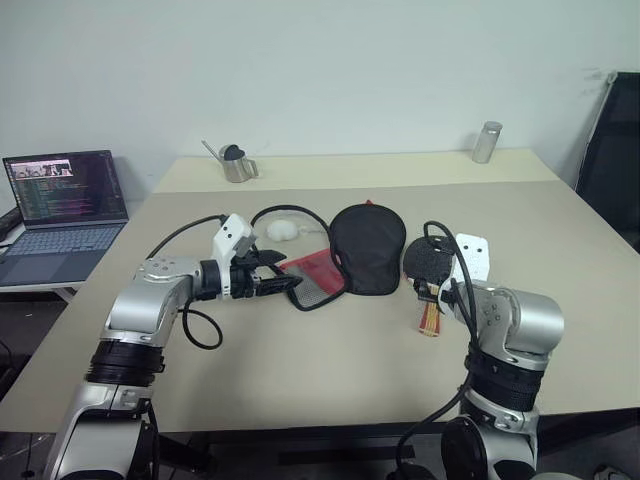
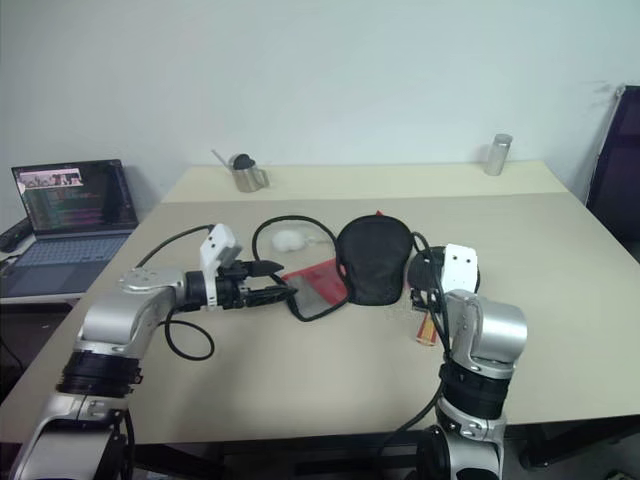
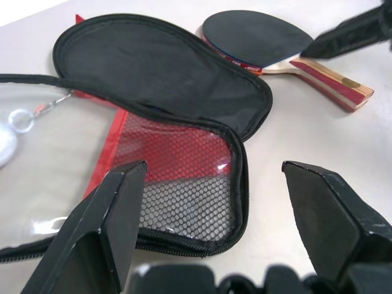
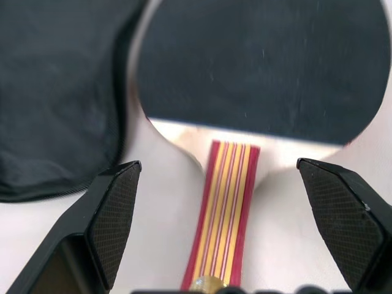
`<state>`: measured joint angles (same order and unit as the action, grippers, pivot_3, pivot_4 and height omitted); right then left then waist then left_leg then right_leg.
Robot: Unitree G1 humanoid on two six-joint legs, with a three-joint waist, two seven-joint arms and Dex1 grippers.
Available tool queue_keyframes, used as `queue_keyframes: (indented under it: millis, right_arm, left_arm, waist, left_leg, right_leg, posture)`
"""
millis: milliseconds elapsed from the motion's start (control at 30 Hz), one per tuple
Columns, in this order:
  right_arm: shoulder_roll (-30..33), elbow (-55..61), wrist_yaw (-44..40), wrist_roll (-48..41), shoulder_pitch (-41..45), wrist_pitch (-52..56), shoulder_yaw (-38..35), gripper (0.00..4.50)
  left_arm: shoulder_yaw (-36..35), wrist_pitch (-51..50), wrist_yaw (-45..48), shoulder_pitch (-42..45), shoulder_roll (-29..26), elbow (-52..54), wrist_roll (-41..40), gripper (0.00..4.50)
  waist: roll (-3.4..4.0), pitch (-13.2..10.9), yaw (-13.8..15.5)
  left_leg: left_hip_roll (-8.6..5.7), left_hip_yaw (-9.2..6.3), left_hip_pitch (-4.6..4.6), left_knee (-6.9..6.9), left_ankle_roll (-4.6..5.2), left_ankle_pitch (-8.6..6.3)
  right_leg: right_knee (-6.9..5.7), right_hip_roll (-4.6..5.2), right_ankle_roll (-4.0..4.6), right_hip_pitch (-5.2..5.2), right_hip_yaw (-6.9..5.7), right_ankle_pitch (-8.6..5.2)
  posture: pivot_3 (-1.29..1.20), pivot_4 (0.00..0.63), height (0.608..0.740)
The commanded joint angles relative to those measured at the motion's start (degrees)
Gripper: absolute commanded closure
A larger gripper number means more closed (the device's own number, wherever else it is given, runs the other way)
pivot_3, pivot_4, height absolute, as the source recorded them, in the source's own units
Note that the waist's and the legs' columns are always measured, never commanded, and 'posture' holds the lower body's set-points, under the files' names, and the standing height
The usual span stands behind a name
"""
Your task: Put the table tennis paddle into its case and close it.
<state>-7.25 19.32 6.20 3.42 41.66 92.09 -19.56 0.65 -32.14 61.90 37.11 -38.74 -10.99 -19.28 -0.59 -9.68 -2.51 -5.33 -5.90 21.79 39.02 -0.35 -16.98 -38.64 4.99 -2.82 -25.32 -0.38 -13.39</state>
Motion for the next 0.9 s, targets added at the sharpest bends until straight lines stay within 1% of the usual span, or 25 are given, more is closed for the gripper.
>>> queue_keyframes:
  millis: [33,333,433,533,633,667,800,833,900]
  right_arm:
    - [-7.76,-0.63,2.11,0.78,1.29,0.41,-1.32,0.0]
    - [-9.77,-6.1,3.56,-1.34,2.84,0.41,-0.48,0.0]
    - [-9.21,-9.47,3.8,-1.7,3.75,-0.01,0.54,0.0]
    - [-7.47,-11.86,5.03,-1.18,2.9,-2.63,0.15,0.62]
    - [-6.19,-13.02,6.62,-0.56,2.48,-4.34,-0.67,1.56]
    - [-5.83,-13.3,7.11,-0.45,2.47,-4.82,-0.86,1.95]
    - [-3.61,-15.39,8.35,-0.74,3.9,-7.63,-2.02,3.26]
    - [-3.28,-16.01,8.61,-0.88,4.51,-8.3,-2.42,3.48]
    - [-2.82,-17.03,8.95,-1.14,5.59,-9.21,-3.0,3.48]
  left_arm:
    - [-1.56,-0.72,-0.29,-0.16,-1.02,2.95,-1.18,0.66]
    - [-1.53,-1.67,-0.96,-0.43,-1.03,3.6,-1.09,0.66]
    - [-1.43,-1.67,-1.21,-0.46,-0.95,3.83,-1.06,0.66]
    - [-1.81,-1.72,-1.47,-0.42,-1.2,4.2,-1.24,0.62]
    - [-2.19,-1.47,-1.58,-0.5,-1.58,4.2,-1.16,0.62]
    - [-2.23,-1.29,-1.64,-0.52,-1.69,4.09,-1.07,0.62]
    - [-2.86,-0.51,-2.24,-0.52,-1.78,3.67,-0.96,0.62]
    - [-2.92,-0.38,-2.35,-0.48,-1.71,3.67,-0.94,0.62]
    - [-2.93,-0.12,-2.49,-0.38,-1.67,3.63,-1.04,0.62]
  waist:
    - [0.0,0.0,0.0]
    - [-0.02,0.01,-0.03]
    - [-0.29,0.23,-0.29]
    - [-0.6,0.47,-0.62]
    - [-0.68,0.53,-0.77]
    - [-0.68,0.53,-0.77]
    - [-0.67,0.52,-0.77]
    - [-0.67,0.52,-0.76]
    - [-0.67,0.52,-0.76]
  left_leg:
    - [0.0,0.0,0.0,-0.01,0.0,0.0]
    - [0.0,0.0,0.0,-0.02,0.0,0.0]
    - [0.02,0.0,-0.04,-0.02,0.0,0.0]
    - [0.05,0.0,-0.13,-0.03,0.0,0.0]
    - [0.06,0.02,-0.32,-0.06,0.0,0.0]
    - [0.06,0.02,-0.43,-0.08,0.02,-0.02]
    - [0.1,-0.06,-1.05,-0.22,0.21,-0.13]
    - [0.1,-0.09,-1.08,-0.22,0.21,-0.13]
    - [0.09,-0.1,-1.1,-0.19,0.21,-0.13]
  right_leg:
    - [0.0,0.0,0.0,-0.01,0.0,0.0]
    - [0.01,0.0,0.0,0.0,0.0,0.0]
    - [0.01,0.0,0.0,0.02,0.0,0.0]
    - [0.01,-0.03,0.0,0.08,0.0,0.0]
    - [0.0,-0.05,0.01,0.24,0.03,0.0]
    - [0.01,-0.05,0.01,0.35,0.03,0.0]
    - [0.13,-0.08,0.01,1.03,-0.05,-0.02]
    - [0.16,-0.09,0.01,1.09,-0.07,-0.02]
    - [0.17,-0.09,0.01,1.14,-0.07,-0.01]
  posture:
    - [0.0,0.15,0.74]
    - [0.0,0.15,0.74]
    - [0.0,0.15,0.74]
    - [0.0,0.15,0.74]
    - [0.0,0.15,0.74]
    - [0.0,0.15,0.74]
    - [0.0,0.15,0.74]
    - [0.0,0.15,0.74]
    - [0.0,0.15,0.74]
